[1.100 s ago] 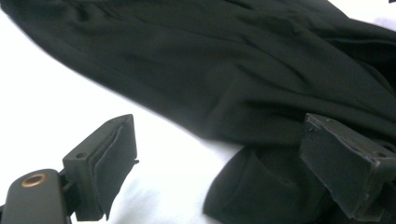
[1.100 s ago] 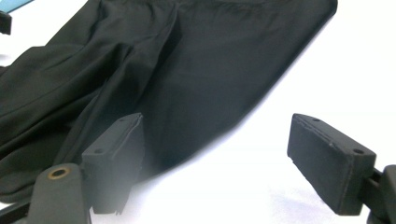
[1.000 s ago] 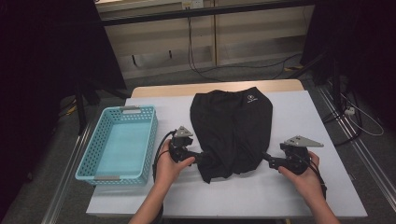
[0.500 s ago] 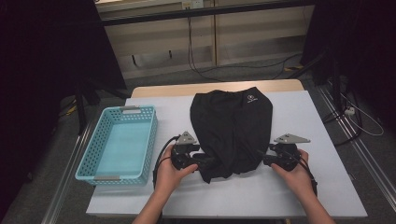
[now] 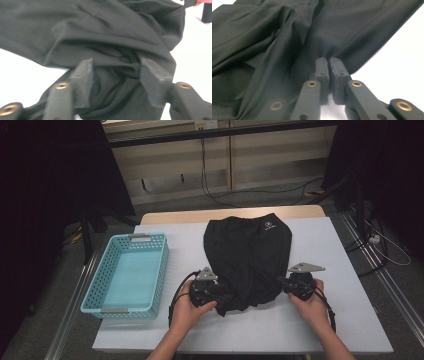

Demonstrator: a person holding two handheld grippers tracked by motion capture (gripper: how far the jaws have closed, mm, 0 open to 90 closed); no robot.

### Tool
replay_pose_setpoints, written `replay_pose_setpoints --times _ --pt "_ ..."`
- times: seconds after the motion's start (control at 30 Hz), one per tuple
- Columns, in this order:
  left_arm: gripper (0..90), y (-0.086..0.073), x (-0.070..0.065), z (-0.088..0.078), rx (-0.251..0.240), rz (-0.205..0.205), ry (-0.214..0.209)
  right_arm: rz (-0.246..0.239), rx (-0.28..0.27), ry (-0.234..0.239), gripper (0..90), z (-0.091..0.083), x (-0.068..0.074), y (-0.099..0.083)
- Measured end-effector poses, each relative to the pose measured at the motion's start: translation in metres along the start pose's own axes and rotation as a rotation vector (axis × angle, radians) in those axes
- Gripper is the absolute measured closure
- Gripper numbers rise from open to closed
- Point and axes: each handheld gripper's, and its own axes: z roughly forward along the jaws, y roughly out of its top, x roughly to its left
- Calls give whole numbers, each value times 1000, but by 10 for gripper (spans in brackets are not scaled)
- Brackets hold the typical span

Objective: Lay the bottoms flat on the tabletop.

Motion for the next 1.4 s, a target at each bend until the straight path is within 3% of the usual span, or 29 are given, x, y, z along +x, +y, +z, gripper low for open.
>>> replay_pose_setpoints --times 0.07,0.1,0.27,0.37,0.43,0.67,0.8,0.93,0.97,1.07,1.1,1.13,1.17,1.23,1.33,1.37,1.4 --pt "510 -1 -1 3 18 -12 -2 -2 -1 -1 873 0 0 0" --pt "585 -2 -1 6 33 -8 -6 2 -4 5 876 0 -1 0" --pt "800 0 -3 8 56 0 -2 39 -44 17 878 -9 -7 2" --pt "868 4 -2 5 83 -41 3 46 -69 13 881 -15 -11 3" --pt "870 6 -1 3 72 -53 13 45 -72 9 882 -17 -12 4" --pt "877 16 22 -36 -64 -143 114 87 -132 -35 884 -33 -36 8" --pt "877 15 26 -42 -78 -147 161 81 -153 -71 875 -39 -42 10" --pt "874 13 30 -44 -84 -170 187 48 -134 -64 810 -35 -35 10" --pt "871 13 31 -43 -76 -166 196 20 -126 -51 782 -35 -30 11" --pt "837 12 31 -41 -78 -158 186 -8 -111 -36 749 -35 -23 10" --pt "803 13 31 -40 -69 -149 170 -12 -111 6 724 -35 -17 9" --pt "803 13 30 -38 -77 -149 150 -12 -111 6 724 -35 -17 9" --pt "669 15 26 -33 -93 -141 127 -16 -107 33 687 -34 -11 9" --pt "494 18 22 -30 -101 -117 121 -19 -109 60 664 -33 -5 8" --pt "345 21 17 -26 -90 -116 105 -28 -101 68 602 -33 0 8" --pt "345 22 15 -24 -87 -116 93 -28 -101 68 602 -33 0 8" --pt "290 24 10 -19 -84 -97 84 -36 -83 72 605 -30 3 6"
